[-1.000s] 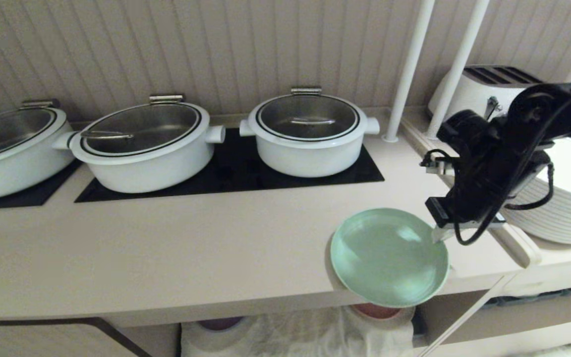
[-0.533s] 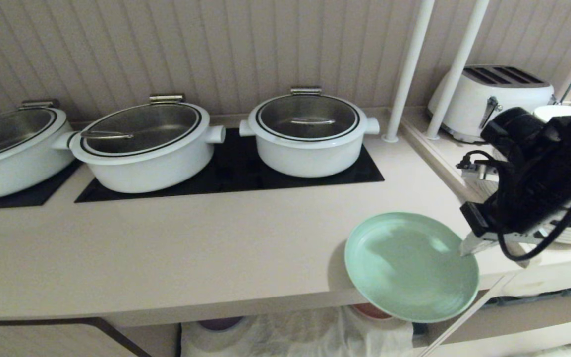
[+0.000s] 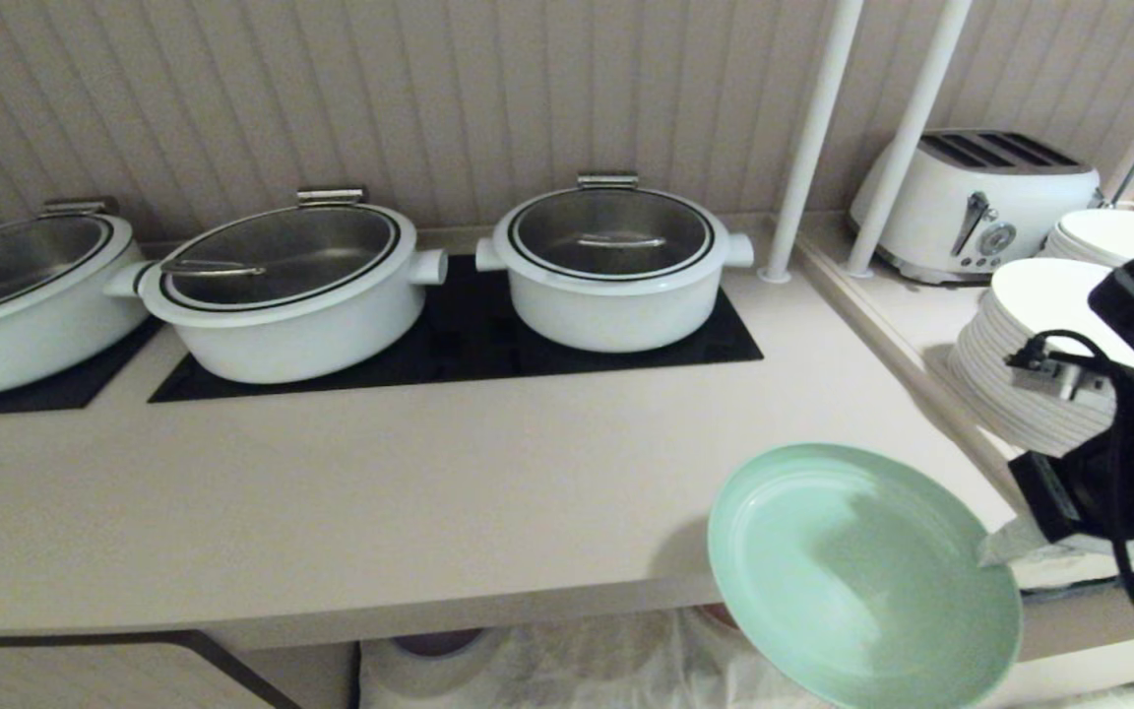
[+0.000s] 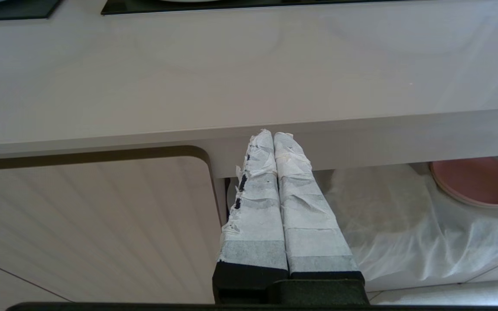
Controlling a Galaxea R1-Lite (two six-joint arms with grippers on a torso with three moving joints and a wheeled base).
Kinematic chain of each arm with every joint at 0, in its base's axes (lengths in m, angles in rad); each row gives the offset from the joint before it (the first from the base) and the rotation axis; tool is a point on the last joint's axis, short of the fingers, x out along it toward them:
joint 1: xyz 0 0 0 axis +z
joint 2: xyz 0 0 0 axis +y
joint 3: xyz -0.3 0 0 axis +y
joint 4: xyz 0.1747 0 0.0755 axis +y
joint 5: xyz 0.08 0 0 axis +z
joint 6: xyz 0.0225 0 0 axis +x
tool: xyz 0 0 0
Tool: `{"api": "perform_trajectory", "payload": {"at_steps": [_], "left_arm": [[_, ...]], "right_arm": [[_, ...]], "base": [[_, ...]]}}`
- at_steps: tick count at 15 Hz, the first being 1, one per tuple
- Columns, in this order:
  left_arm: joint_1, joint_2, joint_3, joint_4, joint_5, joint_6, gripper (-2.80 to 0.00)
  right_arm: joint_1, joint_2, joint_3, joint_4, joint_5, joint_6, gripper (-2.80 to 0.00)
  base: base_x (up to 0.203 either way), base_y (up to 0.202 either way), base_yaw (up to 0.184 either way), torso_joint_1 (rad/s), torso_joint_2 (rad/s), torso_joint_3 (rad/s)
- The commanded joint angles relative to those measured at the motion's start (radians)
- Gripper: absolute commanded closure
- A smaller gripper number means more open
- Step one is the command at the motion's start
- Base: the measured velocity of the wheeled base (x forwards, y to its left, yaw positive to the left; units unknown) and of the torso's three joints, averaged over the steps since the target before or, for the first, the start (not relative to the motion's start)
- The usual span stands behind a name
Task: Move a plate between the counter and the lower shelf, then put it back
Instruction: Put the plate in the cupboard
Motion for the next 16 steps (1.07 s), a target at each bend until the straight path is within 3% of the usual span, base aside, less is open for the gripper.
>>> {"api": "perform_trajectory", "payload": {"at_steps": [1,16], "left_arm": [[0.0,0.0,0.0,0.0,0.0,0.0,0.0],[0.0,0.0,0.0,0.0,0.0,0.0,0.0]], "right_arm": [[0.0,-0.104,0.066,-0.003,0.005,0.019,0.0],[-0.006,-0.474,0.414,0.048,-0.001,0.062,0.0]], "base": [[0.0,0.0,0.0,0.0,0.0,0.0],[0.0,0.0,0.0,0.0,0.0,0.0]]}}
